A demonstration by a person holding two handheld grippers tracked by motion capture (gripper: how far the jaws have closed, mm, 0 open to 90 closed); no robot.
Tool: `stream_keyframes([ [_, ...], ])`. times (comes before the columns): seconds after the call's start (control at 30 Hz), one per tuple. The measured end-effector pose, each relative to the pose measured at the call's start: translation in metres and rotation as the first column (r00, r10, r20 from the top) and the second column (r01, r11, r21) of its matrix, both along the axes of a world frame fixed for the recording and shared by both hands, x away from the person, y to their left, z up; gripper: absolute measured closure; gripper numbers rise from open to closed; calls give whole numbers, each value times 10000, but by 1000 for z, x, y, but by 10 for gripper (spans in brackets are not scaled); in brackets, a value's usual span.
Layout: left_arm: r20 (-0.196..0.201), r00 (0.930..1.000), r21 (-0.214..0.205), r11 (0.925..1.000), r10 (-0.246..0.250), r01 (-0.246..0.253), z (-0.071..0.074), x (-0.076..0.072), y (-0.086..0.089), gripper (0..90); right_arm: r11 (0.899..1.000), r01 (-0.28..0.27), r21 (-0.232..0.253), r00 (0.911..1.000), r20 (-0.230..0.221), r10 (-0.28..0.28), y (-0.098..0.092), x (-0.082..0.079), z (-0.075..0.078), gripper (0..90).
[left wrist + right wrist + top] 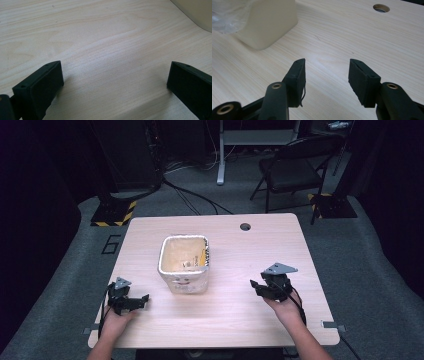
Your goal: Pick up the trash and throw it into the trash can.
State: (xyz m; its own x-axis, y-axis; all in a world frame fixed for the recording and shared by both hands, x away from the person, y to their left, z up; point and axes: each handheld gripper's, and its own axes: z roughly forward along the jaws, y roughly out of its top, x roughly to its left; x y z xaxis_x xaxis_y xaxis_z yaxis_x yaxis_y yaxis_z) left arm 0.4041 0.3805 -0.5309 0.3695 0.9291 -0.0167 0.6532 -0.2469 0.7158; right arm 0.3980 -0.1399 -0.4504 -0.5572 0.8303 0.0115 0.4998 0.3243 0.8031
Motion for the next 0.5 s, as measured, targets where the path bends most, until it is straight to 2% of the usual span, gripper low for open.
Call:
stream_keyframes([
  [0.5, 2, 10000, 2, 10000, 0, 0, 0, 0, 0, 3, 9993, 358, 98, 9990, -263, -355, -14, -1, -19, 470],
])
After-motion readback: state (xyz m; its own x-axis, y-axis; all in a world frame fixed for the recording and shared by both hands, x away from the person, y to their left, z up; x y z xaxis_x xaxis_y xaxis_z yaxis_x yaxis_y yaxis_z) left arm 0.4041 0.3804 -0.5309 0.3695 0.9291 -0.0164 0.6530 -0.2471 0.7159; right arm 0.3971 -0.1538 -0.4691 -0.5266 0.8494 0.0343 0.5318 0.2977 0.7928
